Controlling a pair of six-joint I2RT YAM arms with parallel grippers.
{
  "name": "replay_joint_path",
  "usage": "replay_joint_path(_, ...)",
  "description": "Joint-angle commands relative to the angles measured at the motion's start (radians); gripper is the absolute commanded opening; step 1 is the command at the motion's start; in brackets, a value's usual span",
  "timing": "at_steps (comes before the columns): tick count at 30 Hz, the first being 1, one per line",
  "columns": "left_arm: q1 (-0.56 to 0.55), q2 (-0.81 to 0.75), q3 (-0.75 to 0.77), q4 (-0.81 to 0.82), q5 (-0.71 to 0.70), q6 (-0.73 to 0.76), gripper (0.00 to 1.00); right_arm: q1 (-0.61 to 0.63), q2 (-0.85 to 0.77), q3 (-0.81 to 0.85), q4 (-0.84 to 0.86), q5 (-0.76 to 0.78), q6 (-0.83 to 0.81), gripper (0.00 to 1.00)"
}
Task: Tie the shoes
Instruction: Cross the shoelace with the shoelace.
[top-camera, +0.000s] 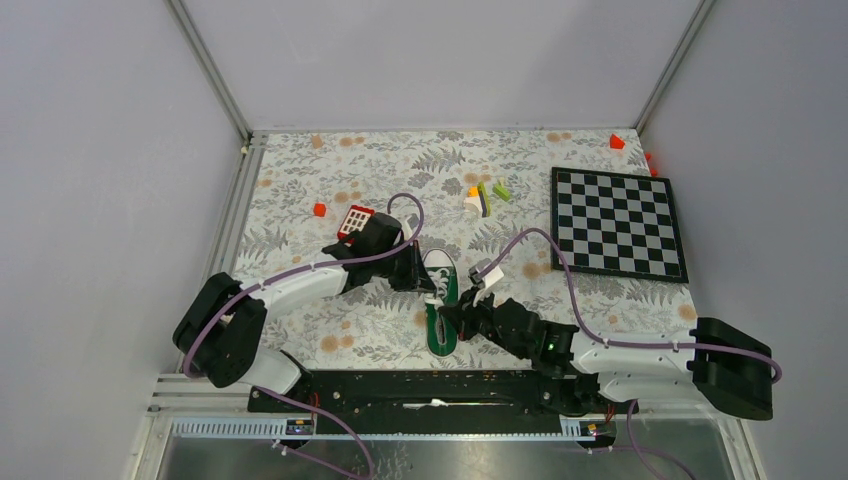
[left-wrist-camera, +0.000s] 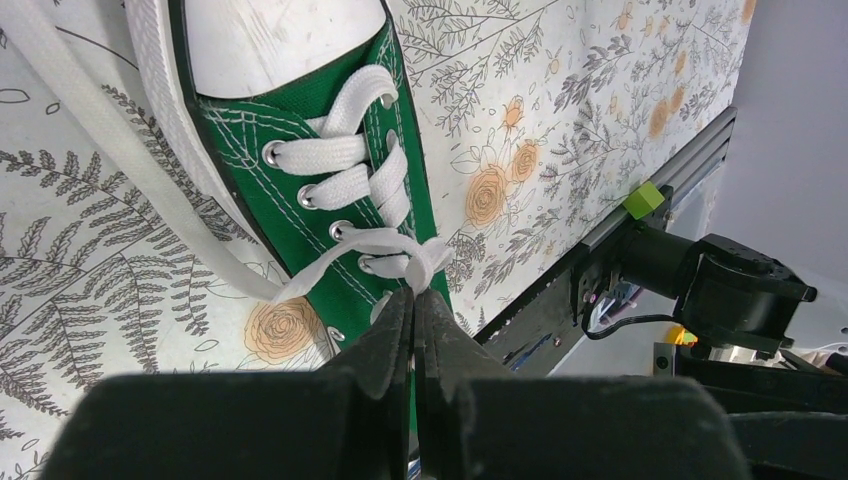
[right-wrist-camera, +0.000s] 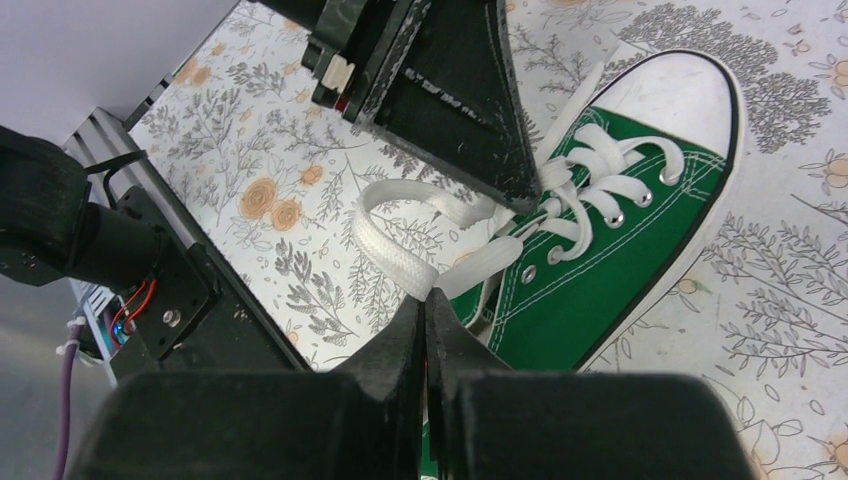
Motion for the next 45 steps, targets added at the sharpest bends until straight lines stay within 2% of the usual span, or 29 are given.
replay_joint_path(1,0.005,0.005,0.046,0.021,0.03,0.012,0.0,0.027,-0.027,-0.012,0.021,0.044,0.015,0.0)
replay_joint_path(8,0.004,0.004,0.048,0.017,0.035,0.017,0.0,0.029,-0.039,-0.025,0.001,0.079,0.013,0.0)
replay_joint_path(21,0.004,0.016,0.079,-0.01,0.048,0.017,0.0,0.029,-0.071,0.004,-0.019,0.192,-0.088,0.0)
replay_joint_path(32,0.002,0.027,0.091,-0.025,0.051,0.016,0.0,0.029,-0.173,0.003,-0.057,0.263,-0.135,0.0)
replay_joint_path(45,-0.002,0.043,0.117,-0.048,0.064,0.018,0.0,0.028,-0.108,0.019,0.005,0.286,-0.171,0.0)
